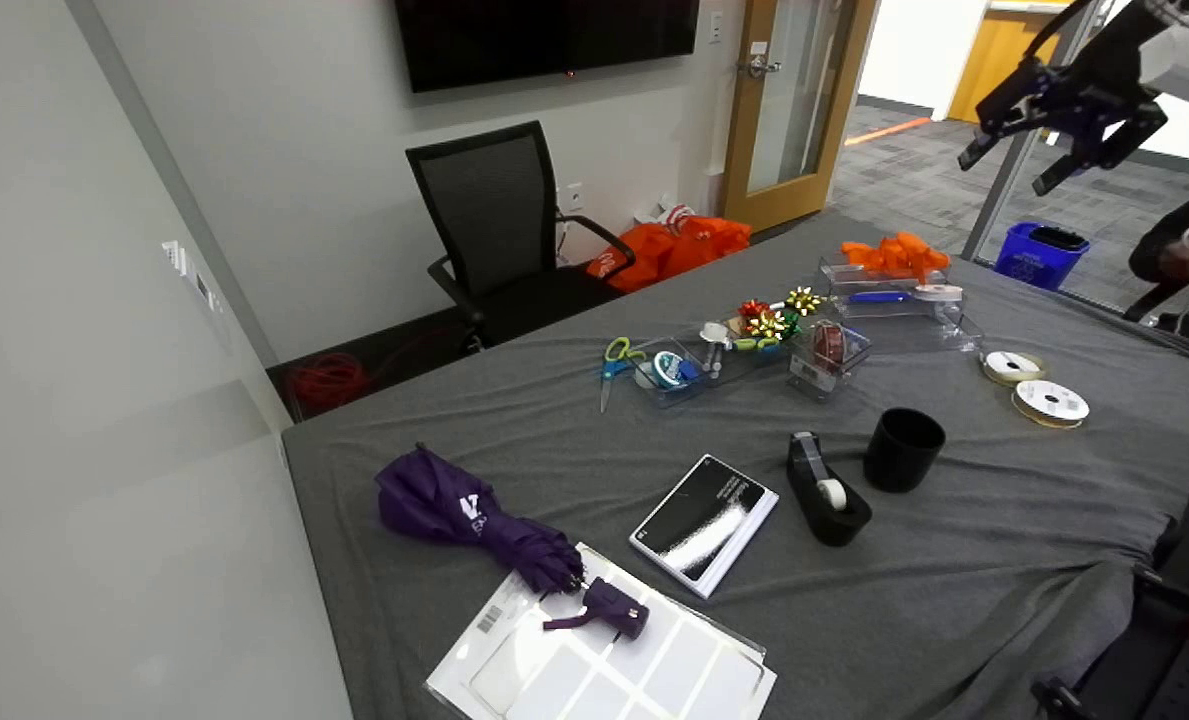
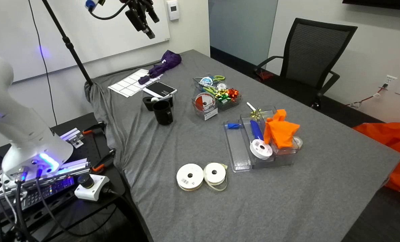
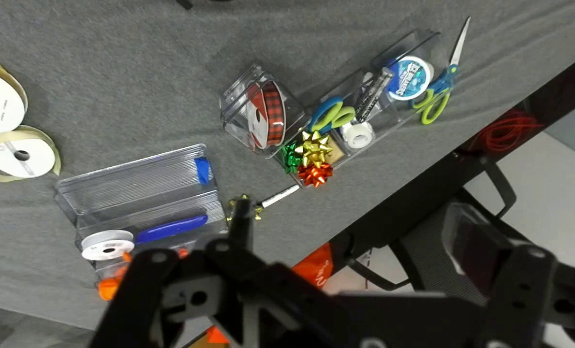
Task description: Remove the orange circular object from the clear case on the left and then put it in the bottom compartment of the clear case on the right
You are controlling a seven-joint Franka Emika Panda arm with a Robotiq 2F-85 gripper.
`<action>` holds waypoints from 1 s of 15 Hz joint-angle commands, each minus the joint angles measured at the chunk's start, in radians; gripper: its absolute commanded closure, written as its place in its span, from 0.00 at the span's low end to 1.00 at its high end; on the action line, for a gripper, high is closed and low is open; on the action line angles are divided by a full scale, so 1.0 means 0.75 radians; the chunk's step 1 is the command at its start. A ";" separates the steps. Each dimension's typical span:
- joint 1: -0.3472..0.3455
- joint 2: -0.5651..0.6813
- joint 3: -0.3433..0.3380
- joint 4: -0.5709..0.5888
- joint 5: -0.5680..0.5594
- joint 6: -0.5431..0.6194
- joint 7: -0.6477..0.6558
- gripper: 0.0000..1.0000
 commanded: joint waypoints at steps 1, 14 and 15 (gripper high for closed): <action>-0.018 0.023 0.017 0.013 -0.004 0.004 0.023 0.00; -0.168 0.430 0.173 0.384 -0.568 -0.227 0.747 0.00; -0.135 0.490 0.149 0.445 -0.604 -0.295 0.781 0.00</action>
